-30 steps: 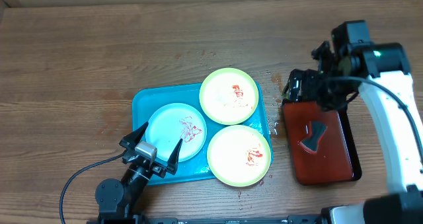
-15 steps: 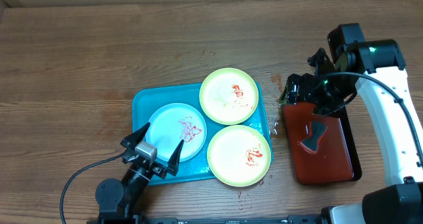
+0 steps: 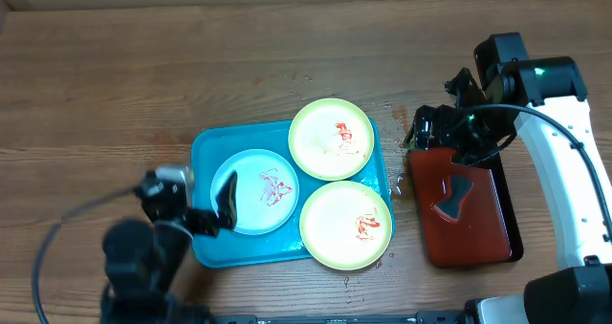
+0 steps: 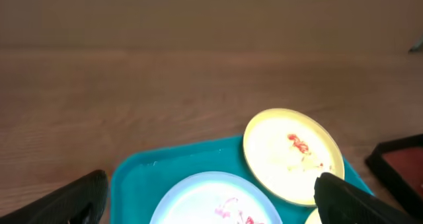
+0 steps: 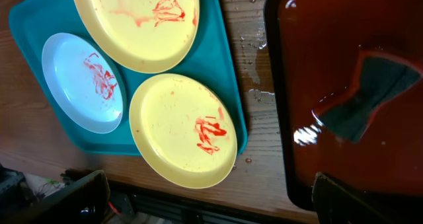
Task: Clean dirty plates on tray and stack at the side
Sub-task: 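Move right gripper over the sponge and left gripper to white plate, then grip the white plate rim with the left gripper to hold it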
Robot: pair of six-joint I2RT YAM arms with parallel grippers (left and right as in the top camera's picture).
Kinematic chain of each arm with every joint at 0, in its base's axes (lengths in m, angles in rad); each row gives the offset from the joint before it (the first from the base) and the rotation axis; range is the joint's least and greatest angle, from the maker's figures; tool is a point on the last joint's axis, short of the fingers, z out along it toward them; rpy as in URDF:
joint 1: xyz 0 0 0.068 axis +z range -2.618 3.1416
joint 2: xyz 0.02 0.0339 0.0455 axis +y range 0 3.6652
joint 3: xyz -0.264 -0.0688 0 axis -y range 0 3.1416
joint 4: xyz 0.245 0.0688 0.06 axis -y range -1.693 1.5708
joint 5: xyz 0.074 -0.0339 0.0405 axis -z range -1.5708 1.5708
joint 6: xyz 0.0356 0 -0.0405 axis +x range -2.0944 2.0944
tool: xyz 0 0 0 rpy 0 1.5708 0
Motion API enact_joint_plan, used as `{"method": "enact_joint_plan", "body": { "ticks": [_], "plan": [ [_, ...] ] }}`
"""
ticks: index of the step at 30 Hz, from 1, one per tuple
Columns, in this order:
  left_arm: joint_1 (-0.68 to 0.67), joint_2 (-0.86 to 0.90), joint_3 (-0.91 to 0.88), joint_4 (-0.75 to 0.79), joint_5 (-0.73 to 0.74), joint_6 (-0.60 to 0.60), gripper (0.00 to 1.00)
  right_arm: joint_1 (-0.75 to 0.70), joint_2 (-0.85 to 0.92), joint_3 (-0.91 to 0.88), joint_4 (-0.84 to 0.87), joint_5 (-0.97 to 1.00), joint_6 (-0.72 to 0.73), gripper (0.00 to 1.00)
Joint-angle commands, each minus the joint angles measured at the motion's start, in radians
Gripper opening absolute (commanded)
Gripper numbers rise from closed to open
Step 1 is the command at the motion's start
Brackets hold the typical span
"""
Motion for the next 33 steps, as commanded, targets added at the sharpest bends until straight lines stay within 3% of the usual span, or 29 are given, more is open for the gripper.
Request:
{"method": "enact_joint_plan", "body": {
  "ticks": [1, 9, 13, 18, 26, 33],
  "plan": [
    [-0.007, 0.256, 0.204, -0.112, -0.047, -0.010, 1.00, 0.002, -0.017, 0.023, 0.000, -0.008, -0.003, 1.00],
    [-0.007, 0.897, 0.650, -0.673, -0.035, -0.035, 1.00, 0.002, -0.017, 0.023, -0.057, -0.007, 0.016, 1.00],
    [-0.007, 1.030, 0.662, -0.728, -0.036, -0.034, 1.00, 0.002, -0.017, 0.023, -0.071, -0.007, 0.016, 1.00],
    [-0.008, 1.046, 0.649, -0.719, -0.045, -0.037, 1.00, 0.003, -0.017, 0.022, -0.103, 0.002, 0.015, 1.00],
    [-0.008, 0.847, 0.473, -0.580, -0.047, 0.002, 1.00, 0.003, -0.017, 0.022, -0.109, 0.003, 0.016, 1.00],
    [-0.006, 0.826, 0.376, -0.577, -0.032, -0.013, 1.00, 0.003, -0.017, 0.022, -0.113, 0.004, 0.015, 1.00]
  ]
}}
